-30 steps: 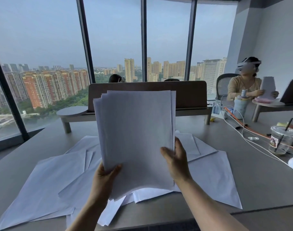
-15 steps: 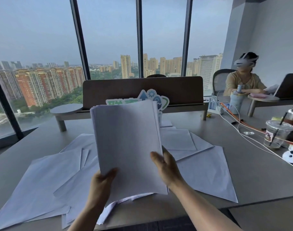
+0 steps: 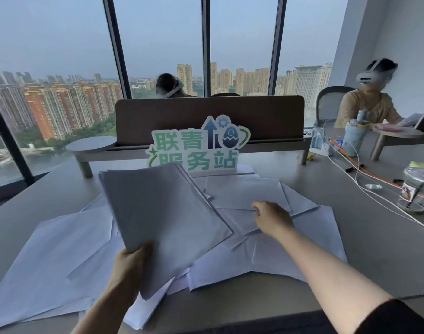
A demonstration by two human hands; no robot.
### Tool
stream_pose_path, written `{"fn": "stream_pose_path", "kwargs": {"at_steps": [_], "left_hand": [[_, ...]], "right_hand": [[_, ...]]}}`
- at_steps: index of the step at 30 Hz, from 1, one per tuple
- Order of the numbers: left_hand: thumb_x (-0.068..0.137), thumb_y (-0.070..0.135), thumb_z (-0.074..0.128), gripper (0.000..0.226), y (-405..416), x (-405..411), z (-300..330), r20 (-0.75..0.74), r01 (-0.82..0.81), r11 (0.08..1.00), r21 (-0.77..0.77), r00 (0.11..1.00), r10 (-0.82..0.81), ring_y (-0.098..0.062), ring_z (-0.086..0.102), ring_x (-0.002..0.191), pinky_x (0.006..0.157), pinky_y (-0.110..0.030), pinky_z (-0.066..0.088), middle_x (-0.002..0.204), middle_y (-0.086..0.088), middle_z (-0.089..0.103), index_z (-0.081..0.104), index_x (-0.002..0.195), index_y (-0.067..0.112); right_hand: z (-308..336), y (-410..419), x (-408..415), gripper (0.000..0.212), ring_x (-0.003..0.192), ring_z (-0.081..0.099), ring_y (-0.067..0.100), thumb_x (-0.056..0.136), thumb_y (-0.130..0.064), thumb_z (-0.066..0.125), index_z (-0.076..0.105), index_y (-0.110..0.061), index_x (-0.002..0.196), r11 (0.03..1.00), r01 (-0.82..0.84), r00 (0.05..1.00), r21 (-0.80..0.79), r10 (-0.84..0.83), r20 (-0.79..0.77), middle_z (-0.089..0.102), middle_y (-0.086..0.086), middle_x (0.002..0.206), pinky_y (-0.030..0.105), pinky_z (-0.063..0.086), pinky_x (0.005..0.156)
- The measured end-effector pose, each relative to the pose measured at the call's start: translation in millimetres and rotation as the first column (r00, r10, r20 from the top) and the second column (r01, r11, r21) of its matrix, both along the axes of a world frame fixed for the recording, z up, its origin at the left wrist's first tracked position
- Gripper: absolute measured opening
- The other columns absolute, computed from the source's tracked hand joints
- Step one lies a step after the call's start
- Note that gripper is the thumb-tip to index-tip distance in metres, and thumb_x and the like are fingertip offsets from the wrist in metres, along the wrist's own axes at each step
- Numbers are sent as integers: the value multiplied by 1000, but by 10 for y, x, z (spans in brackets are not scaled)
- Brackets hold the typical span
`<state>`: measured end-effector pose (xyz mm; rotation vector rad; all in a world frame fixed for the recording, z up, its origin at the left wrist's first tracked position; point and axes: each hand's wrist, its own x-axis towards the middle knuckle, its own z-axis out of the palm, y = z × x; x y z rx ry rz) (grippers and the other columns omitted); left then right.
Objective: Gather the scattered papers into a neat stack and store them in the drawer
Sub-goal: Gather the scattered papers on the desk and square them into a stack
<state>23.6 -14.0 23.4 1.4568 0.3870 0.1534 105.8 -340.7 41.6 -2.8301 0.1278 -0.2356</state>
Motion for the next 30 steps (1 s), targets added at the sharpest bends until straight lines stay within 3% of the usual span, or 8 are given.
{"fn": "stream_pose_path", "kwargs": {"at_steps": [10, 16, 20, 24, 27, 30], "left_hand": [[89, 9, 62, 2, 63, 260, -30, -32, -32, 997, 67, 999, 34, -22, 57, 68, 59, -28, 43, 79, -6, 65, 64, 89, 9], [86, 10, 66, 5, 104, 313, -119, -82, -42, 997, 59, 996, 47, -26, 58, 71, 67, -33, 45, 78, -9, 67, 65, 81, 11], [86, 10, 67, 2, 122, 308, -134, -93, -30, 999, 19, 995, 32, -26, 60, 72, 68, -34, 47, 80, -10, 68, 66, 83, 10], [85, 11, 68, 2, 139, 314, -133, -103, -42, 999, -30, 994, 39, -28, 62, 75, 76, -37, 50, 82, -11, 70, 66, 85, 11], [85, 10, 68, 2, 130, 306, -112, -100, -46, 996, -72, 994, 39, -27, 62, 71, 72, -34, 50, 78, -10, 69, 66, 84, 9], [85, 9, 67, 2, 124, 301, -110, -97, -42, 995, -91, 995, 33, -26, 62, 72, 72, -33, 50, 80, -10, 69, 66, 85, 10]], "right_hand": [[-166, 90, 696, 32, 109, 60, 35, 86, -6, 46, 63, -10, 113, 909, -149, 985, -390, 101, -142, 62, 13, 120, 40, 51, 87], [-191, 161, 1017, 39, 114, 58, 38, 88, -3, 52, 60, -3, 126, 815, -199, 977, -544, 122, -175, 60, 18, 128, 42, 50, 92], [-260, 155, 1069, 31, 101, 63, 36, 83, -2, 57, 67, -8, 112, 798, -197, 980, -570, 144, -138, 66, 15, 114, 41, 53, 83], [-253, 195, 1050, 22, 100, 61, 39, 83, 1, 54, 66, -10, 97, 872, -108, 993, -477, 114, -17, 66, 19, 107, 36, 48, 74], [-248, 245, 1064, 15, 93, 62, 35, 82, 0, 52, 51, -15, 78, 845, -215, 975, -489, 211, -65, 63, 14, 92, 33, 48, 71], [-210, 281, 1036, 13, 89, 61, 30, 85, -2, 49, 51, -14, 78, 830, -292, 956, -475, 276, -105, 62, 13, 94, 28, 37, 64]]}}
